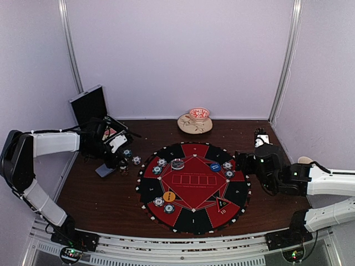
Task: Distribute texas hold em gaming equipment
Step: Pick up the pile of poker chips from the pile of poker chips, then place the poker chips pile on the poker table mat.
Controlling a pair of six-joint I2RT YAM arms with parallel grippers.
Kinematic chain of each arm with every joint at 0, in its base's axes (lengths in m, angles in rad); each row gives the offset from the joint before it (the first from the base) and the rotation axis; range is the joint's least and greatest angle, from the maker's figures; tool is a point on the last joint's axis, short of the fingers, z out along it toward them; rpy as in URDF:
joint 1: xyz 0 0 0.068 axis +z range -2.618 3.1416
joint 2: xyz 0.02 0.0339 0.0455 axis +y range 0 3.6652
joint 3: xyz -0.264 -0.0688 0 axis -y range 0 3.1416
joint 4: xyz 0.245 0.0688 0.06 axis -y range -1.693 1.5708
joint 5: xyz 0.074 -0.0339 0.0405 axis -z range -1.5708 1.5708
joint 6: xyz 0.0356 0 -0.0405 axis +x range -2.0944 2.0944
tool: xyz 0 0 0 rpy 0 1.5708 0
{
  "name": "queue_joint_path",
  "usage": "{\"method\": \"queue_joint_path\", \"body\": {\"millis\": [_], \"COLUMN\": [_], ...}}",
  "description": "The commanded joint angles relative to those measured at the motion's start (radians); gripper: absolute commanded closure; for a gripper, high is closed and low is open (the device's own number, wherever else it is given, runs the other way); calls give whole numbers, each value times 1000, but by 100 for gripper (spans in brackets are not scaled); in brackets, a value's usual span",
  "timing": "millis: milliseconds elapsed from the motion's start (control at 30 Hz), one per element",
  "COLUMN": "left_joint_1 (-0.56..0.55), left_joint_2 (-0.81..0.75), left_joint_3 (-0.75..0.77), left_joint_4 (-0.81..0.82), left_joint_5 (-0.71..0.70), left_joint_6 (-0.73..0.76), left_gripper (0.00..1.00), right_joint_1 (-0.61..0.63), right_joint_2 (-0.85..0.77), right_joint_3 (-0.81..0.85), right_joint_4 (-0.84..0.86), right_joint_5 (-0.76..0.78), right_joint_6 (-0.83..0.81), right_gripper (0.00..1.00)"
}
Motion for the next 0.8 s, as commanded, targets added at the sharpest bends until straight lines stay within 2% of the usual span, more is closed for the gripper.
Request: {"method": "queue_joint_path", "body": {"millis": [0, 267, 500, 767], "left_joint_1": [4, -80, -267, -457], "left_joint_2": [-30, 1, 84, 264], "left_joint_3": [50, 121, 280, 473], "left_joint_4": [-16, -56, -119, -144], "left_joint_5": [65, 42, -26, -54], "left_joint_6": [7, -5, -19, -60], "left_gripper": [74, 74, 74, 74], "right_joint_1": [5, 5, 4, 5], "right_joint_2": [8, 20, 28, 0], "right_joint_3": [19, 19, 19, 10], "right_joint_4": [14, 18, 23, 19], "right_joint_5": [5, 8, 17, 54], "right_joint_6": [-10, -12, -8, 6], "right_gripper": [1, 0, 0, 0]}}
